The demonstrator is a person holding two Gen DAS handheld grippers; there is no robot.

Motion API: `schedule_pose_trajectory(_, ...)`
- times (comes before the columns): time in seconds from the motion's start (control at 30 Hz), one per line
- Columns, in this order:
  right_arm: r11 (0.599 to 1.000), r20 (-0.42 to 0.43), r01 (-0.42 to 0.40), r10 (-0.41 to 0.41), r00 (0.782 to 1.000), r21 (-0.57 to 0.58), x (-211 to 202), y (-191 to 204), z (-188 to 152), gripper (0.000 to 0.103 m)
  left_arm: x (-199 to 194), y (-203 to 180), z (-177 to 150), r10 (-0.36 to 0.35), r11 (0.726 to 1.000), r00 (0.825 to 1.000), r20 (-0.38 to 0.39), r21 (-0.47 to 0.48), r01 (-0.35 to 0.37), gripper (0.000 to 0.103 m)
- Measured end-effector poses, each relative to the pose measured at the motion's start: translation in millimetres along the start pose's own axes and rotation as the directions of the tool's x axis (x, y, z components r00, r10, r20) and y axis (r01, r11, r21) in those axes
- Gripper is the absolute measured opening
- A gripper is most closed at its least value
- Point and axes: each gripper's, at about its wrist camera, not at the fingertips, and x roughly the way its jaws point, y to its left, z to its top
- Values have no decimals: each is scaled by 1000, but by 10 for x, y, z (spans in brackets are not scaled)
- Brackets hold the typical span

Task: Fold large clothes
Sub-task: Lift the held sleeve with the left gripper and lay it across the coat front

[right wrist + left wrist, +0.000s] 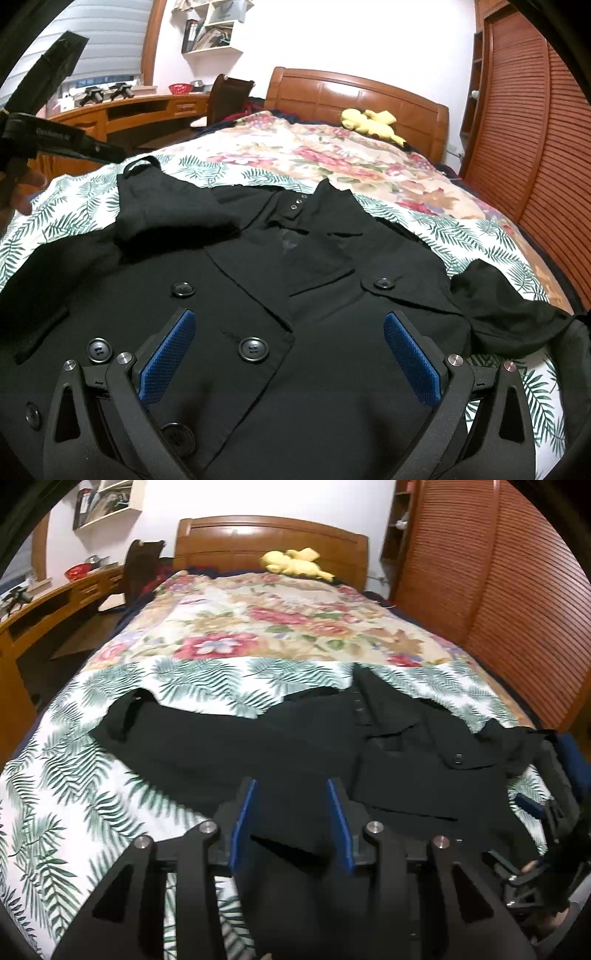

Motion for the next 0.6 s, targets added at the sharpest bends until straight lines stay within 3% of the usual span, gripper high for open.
schedule_pose_trajectory(0.2,1000,-5,-3,3,1000,-4,-3,28,-5,103,405,505,-119,56,992,995,-82,-112,-65,40)
schedule_pose_trajectory(0.4,999,3,-34,34,999,0,-65,87,26,103,722,867,-237,62,975,989,-133,-204,-89,40)
schedule_pose_trajectory(0.6,999,16,-35,36,999,-21,-47,181,45,103,935,1111,-246,13,951,986,-164,-302,-62,40)
